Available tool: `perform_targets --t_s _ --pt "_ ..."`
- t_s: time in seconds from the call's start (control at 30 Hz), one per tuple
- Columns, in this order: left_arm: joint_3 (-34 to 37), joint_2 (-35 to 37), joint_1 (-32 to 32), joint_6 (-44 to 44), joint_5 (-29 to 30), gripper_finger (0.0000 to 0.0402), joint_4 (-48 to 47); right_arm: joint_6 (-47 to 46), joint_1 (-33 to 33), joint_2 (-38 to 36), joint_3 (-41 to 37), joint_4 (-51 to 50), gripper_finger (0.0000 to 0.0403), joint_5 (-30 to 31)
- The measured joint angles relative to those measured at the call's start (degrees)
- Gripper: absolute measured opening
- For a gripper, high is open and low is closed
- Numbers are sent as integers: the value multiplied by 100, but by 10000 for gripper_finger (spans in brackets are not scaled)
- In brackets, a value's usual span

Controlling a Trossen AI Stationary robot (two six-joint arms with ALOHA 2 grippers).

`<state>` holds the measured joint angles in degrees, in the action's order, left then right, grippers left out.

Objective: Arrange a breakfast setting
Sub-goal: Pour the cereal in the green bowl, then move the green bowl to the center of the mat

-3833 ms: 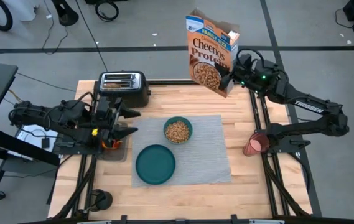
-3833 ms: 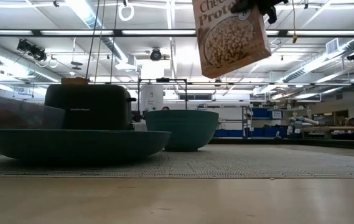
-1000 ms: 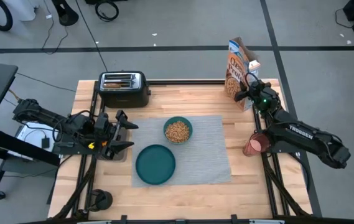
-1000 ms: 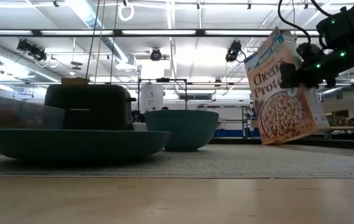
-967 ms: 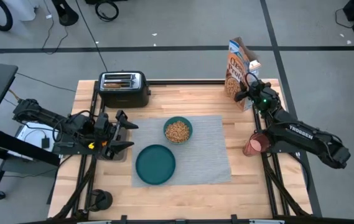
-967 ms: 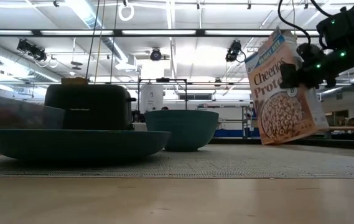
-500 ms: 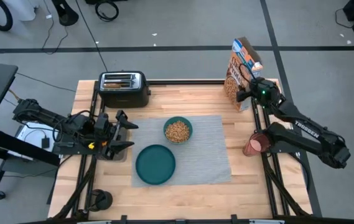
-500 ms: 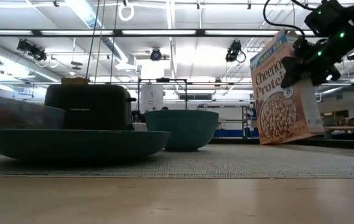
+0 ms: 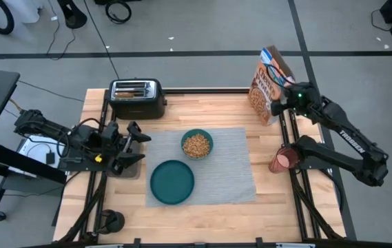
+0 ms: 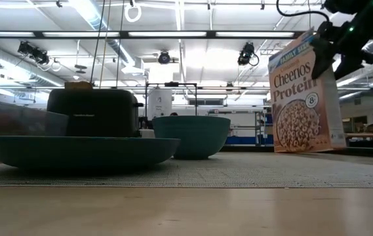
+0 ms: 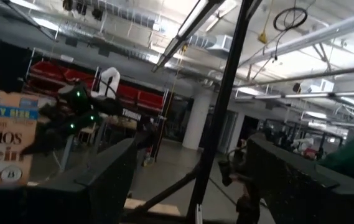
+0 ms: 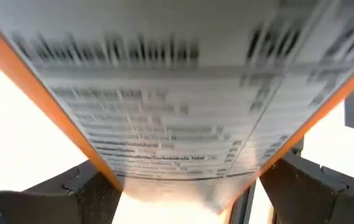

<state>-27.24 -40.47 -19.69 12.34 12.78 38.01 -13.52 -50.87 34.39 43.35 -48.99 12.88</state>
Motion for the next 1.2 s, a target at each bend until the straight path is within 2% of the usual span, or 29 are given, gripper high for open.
perform_targets --t_s 0.2,0.37,0.47,0.6,0.8,0.97,1.2 --pt "-68 -2 126 -26 133 314 109 -48 0 0 564 -980 348 -219" --pt "-323 -11 280 -468 761 314 88 -157 2 0 1175 -1724 348 -591" --pt "-503 -161 457 -656 1034 314 51 -182 17 0 1560 -2076 348 -819" --pt "-1006 -644 694 -573 1070 314 -159 -190 17 0 2143 -2375 348 -1198" --pt "-2057 -1503 1029 -797 1067 314 -1025 -151 17 -2 2967 -2368 348 -1734" --pt "-2963 -2036 1283 -858 1066 314 -1772 -206 17 -2 3366 -2168 348 -2186" --pt "-3961 -2629 1675 -866 1071 314 -2295 -665 17 -2 3550 -1171 348 -3236"
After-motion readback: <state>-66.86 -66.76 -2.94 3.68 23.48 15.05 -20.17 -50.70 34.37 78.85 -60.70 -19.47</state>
